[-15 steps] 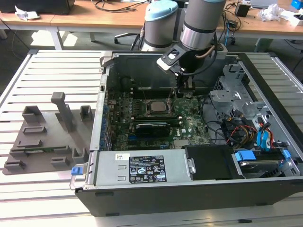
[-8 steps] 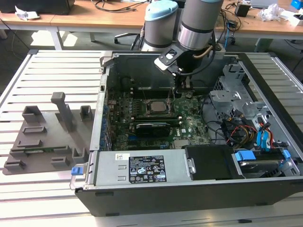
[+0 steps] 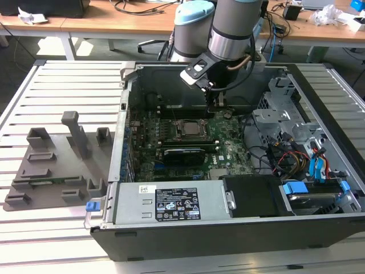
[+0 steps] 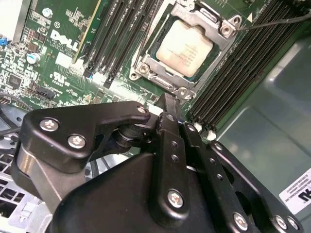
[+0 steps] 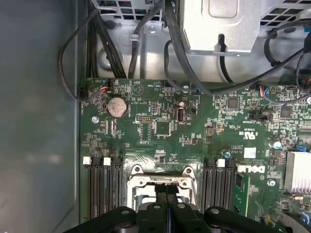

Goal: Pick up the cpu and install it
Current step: 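Close the cpu cover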

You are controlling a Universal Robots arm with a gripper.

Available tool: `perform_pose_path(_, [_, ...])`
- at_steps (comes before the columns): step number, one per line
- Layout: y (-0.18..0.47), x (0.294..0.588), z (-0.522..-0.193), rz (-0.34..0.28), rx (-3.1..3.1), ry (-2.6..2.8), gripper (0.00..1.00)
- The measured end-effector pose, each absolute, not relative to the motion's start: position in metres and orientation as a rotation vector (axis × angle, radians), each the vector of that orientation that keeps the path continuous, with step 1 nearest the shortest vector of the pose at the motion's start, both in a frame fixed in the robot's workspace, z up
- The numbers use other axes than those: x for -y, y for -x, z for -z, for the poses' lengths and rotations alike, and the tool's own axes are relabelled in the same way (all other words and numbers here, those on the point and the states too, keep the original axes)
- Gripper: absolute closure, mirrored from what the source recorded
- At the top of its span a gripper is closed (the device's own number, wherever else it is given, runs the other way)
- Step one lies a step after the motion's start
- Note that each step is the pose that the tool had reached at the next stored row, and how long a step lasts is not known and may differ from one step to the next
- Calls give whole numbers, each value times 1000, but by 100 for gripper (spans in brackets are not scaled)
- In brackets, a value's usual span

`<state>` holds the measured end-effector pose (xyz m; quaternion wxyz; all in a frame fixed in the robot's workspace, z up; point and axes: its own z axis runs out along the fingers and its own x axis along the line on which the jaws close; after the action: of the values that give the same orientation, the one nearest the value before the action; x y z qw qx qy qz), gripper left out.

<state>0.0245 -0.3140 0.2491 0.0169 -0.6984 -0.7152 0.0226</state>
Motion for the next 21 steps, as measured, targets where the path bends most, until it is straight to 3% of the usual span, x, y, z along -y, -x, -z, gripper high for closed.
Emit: perform_pose_path(21, [3, 314, -248, -70, 2223, 2171, 89])
